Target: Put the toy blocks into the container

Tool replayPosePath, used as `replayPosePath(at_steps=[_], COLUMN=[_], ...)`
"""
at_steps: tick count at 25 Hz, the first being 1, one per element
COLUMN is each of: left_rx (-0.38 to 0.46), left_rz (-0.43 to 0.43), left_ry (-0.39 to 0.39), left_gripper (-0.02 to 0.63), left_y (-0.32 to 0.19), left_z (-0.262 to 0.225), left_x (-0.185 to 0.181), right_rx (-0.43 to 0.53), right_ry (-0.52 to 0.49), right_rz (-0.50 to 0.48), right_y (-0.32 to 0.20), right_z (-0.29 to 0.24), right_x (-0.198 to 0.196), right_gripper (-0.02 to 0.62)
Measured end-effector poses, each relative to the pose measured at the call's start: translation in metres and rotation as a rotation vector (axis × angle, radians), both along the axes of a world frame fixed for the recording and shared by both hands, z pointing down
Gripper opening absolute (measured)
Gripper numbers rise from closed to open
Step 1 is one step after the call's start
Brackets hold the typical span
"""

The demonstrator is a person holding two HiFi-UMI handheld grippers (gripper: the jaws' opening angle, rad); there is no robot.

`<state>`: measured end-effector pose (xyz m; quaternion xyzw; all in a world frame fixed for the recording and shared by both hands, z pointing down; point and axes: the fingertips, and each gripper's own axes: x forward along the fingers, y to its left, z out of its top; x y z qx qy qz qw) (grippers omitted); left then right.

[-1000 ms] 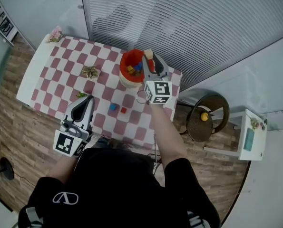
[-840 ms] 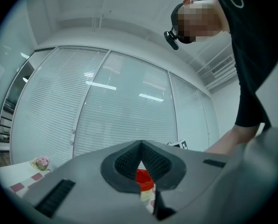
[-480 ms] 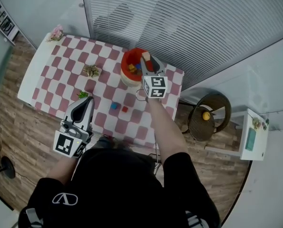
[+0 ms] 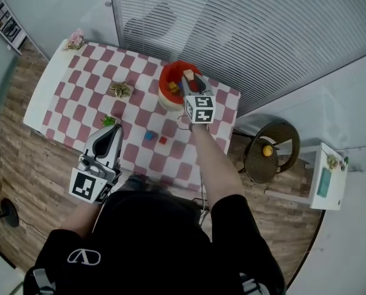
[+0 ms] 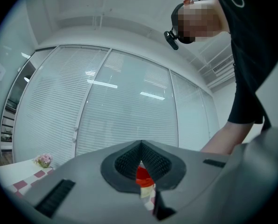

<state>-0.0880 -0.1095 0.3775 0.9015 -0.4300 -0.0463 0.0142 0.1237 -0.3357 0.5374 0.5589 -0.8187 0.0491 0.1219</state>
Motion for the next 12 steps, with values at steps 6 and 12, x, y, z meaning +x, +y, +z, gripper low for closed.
replayPosePath(at_steps=[6,12], left_rx=[0.014,0.004], left_rz=[-0.005,0.009], left_ry=[0.011,0.003], left_gripper=[0.005,0.005], left_y=[-0.002,-0.001], left_z=[-0.005,0.000], left_x=[0.002,0.003], right_rx=[-0.025,0.033], right_ry=[-0.011,-0.005], right_rz=[-0.007,-0.013], right_y=[-0.002,0.000], right_z=[0.007,-0.017], right_x=[0.001,0.002], right_gripper=[0.254,0.233])
